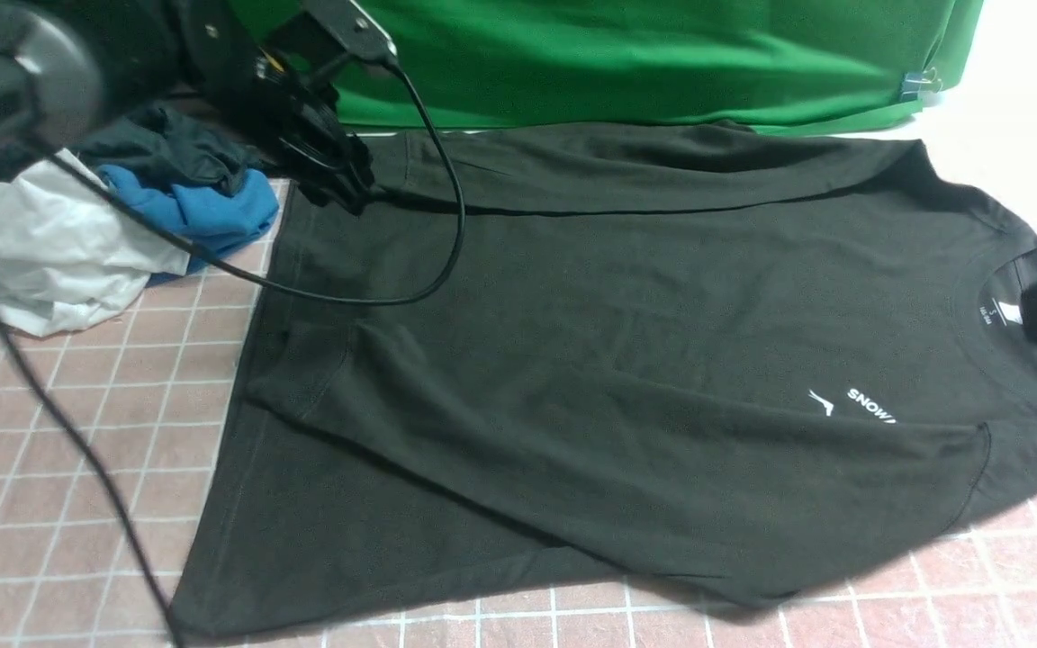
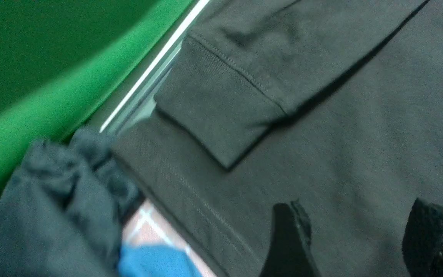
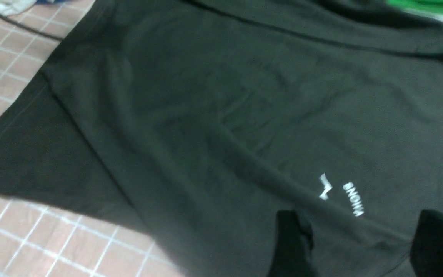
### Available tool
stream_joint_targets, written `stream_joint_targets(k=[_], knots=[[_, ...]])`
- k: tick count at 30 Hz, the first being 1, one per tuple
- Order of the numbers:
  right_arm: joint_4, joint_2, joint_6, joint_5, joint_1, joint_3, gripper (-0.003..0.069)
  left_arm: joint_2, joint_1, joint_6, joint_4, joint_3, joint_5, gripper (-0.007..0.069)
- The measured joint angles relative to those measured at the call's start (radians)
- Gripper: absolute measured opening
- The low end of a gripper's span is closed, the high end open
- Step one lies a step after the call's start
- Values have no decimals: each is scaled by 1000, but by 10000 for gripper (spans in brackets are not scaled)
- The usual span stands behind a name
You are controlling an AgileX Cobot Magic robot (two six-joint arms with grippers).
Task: Fold a long-sleeved shirt over a pink coffee tablecloth.
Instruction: 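Grab the top left corner of the dark shirt with the left gripper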
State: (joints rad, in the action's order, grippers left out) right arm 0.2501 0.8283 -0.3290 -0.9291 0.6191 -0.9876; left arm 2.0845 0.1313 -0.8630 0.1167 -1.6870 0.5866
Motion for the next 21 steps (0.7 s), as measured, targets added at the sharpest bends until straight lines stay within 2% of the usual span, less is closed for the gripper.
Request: stream_joint_targets(k=[10, 21], knots=[[10, 2, 0, -29, 0, -11, 399, 234, 0, -49, -23, -213, -11, 440], [10, 2, 0, -51, 0, -11, 399, 307, 0, -46, -140, -242, -129, 421]])
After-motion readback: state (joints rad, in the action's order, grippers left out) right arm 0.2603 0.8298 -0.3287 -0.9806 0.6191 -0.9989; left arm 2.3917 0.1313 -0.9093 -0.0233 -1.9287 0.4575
